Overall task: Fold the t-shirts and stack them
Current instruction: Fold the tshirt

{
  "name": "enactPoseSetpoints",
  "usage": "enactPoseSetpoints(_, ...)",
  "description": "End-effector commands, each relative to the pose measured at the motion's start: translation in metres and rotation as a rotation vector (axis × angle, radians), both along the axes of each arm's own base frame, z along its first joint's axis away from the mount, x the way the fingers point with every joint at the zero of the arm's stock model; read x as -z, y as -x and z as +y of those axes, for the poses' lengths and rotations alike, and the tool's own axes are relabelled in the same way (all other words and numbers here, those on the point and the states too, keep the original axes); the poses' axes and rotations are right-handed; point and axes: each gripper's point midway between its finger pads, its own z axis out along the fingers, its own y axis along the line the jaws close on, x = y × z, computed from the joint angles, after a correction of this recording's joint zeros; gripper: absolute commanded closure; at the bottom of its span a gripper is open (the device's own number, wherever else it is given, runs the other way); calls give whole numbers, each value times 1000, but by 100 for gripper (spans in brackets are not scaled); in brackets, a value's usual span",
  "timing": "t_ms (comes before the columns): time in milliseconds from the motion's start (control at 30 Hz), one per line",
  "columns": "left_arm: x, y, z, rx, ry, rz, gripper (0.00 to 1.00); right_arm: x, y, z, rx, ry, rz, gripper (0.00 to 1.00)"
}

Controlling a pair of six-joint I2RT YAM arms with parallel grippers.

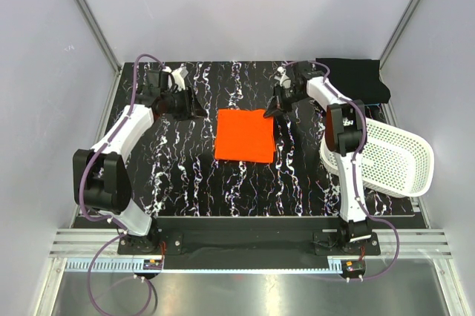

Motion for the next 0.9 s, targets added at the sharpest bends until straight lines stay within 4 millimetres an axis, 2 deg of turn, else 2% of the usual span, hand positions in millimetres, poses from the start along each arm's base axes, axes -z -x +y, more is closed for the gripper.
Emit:
enactPoseSetpoints(0,-22,-3,-4,17,43,-69,53,-4,-16,5,-14,-3,-81,100)
enactPoseSetpoints(67,-20,-4,-4,16,44,-65,53,-1,-22,9,-12,-26,-83,100)
enactPoseSetpoints(167,-17,-4,-2,8,36,-58,53,19,-23,8,-1,-35,-32,100)
enactPoseSetpoints(233,-13,-6,-1,1,27,-52,52,21,-28,6,17,-16,-37,100)
enactPoseSetpoints(467,-19,-5,2,-3,45,-72,51,-9,-48,4,61,6,-113,100)
enactPoseSetpoints(567,-19,-5,-3,17,83,-51,51,-30,-52,7,95,-11,-114,100)
enactPoseSetpoints(633,-22,-6,-3,18,95,-62,51,-31,-51,1,136,41,-117,100)
enactPoseSetpoints(667,-20,-5,-3,16,94,-59,51,-49,-52,4,147,31,-157,100)
enactPoseSetpoints(700,-20,-5,-2,14,95,-64,51,-47,-46,3,154,36,-142,100)
enactPoseSetpoints(767,-20,-2,-7,34,125,-60,50,-57,-48,1,176,42,-171,100)
enactPoseSetpoints(833,-21,-3,-13,45,162,-64,50,-52,-50,-2,183,63,-179,100)
enactPoseSetpoints(867,-16,0,-16,53,175,-48,50,-42,-50,-2,180,65,-163,100)
